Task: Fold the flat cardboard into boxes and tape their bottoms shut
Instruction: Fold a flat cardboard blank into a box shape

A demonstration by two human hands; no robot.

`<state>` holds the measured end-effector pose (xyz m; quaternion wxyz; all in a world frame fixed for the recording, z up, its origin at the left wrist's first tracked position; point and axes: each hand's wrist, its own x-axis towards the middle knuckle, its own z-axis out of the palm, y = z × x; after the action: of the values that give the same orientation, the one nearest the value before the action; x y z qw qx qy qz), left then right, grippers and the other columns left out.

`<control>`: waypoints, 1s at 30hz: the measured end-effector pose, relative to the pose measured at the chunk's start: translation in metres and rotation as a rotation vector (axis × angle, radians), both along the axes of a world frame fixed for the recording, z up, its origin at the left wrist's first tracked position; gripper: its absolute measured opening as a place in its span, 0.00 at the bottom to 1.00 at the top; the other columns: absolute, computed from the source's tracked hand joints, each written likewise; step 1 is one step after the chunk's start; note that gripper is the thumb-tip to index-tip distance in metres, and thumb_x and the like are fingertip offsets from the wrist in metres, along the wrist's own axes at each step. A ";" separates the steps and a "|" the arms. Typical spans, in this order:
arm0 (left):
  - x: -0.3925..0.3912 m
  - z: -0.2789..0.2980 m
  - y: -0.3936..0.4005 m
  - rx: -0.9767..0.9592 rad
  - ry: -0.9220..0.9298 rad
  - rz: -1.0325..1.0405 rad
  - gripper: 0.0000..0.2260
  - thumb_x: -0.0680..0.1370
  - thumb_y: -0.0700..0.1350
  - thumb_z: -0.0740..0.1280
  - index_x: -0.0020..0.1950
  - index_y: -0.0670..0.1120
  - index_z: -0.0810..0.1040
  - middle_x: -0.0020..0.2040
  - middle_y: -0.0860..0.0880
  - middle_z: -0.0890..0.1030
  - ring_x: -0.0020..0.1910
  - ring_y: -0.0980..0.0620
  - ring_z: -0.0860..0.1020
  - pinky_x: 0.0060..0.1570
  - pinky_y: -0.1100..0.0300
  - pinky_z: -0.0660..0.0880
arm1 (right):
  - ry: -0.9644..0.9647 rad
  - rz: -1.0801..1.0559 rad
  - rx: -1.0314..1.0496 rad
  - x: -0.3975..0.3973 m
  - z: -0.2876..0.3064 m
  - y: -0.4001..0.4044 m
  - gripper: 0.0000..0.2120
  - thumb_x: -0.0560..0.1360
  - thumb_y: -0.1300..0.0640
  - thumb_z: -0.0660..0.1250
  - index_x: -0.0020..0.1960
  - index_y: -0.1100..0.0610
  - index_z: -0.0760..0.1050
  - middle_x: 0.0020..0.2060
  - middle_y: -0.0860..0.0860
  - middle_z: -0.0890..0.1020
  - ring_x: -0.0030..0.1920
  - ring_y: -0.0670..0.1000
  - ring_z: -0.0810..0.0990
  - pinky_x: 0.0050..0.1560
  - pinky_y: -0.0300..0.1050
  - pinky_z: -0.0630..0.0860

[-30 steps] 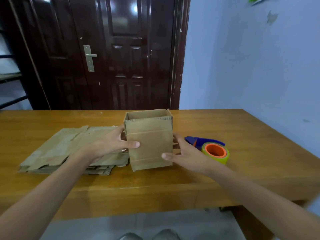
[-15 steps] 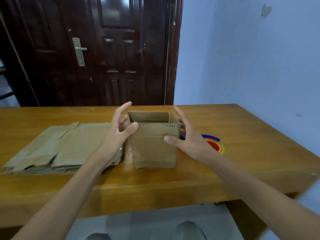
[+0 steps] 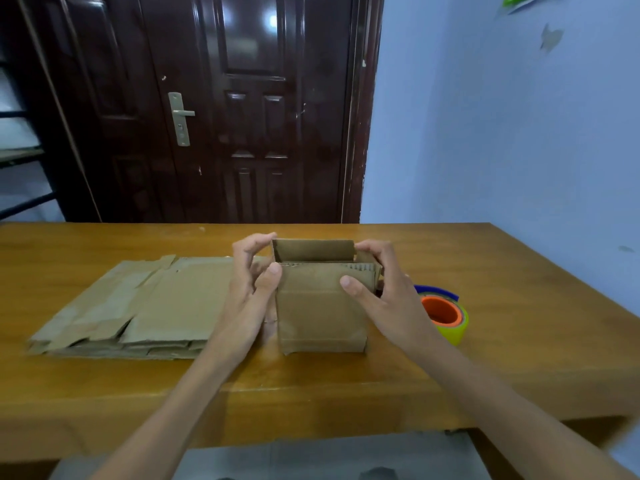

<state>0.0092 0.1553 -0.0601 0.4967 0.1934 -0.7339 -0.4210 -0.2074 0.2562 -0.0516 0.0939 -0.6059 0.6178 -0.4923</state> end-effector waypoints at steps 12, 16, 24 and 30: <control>0.008 0.014 -0.004 0.028 -0.152 -0.014 0.15 0.86 0.55 0.55 0.70 0.52 0.71 0.61 0.62 0.77 0.60 0.60 0.78 0.58 0.60 0.80 | 0.126 0.050 0.066 -0.006 0.014 -0.002 0.18 0.78 0.35 0.63 0.68 0.30 0.69 0.67 0.29 0.68 0.69 0.30 0.67 0.68 0.44 0.76; 0.003 0.024 0.000 0.169 -0.079 -0.006 0.16 0.88 0.52 0.51 0.66 0.47 0.74 0.53 0.59 0.80 0.50 0.68 0.79 0.49 0.71 0.77 | 0.094 0.075 0.073 -0.008 0.026 -0.003 0.11 0.84 0.43 0.62 0.57 0.44 0.82 0.73 0.39 0.69 0.74 0.38 0.66 0.68 0.40 0.70; -0.008 0.038 0.004 0.276 -0.117 0.098 0.07 0.87 0.48 0.60 0.58 0.50 0.77 0.54 0.52 0.81 0.51 0.58 0.79 0.45 0.62 0.78 | 0.010 0.032 0.148 -0.002 0.038 -0.012 0.15 0.86 0.53 0.60 0.50 0.45 0.84 0.58 0.34 0.78 0.62 0.36 0.73 0.62 0.39 0.70; -0.007 0.047 0.007 0.400 -0.175 0.001 0.11 0.83 0.46 0.59 0.63 0.55 0.76 0.60 0.51 0.79 0.58 0.50 0.77 0.55 0.51 0.76 | -0.147 0.078 0.327 0.001 0.058 -0.008 0.14 0.84 0.51 0.65 0.67 0.41 0.79 0.62 0.41 0.77 0.65 0.46 0.74 0.65 0.46 0.72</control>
<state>0.0018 0.1625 -0.0128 0.3829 0.3243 -0.6760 -0.5397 -0.2065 0.2484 0.0068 0.2549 -0.5685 0.6573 -0.4241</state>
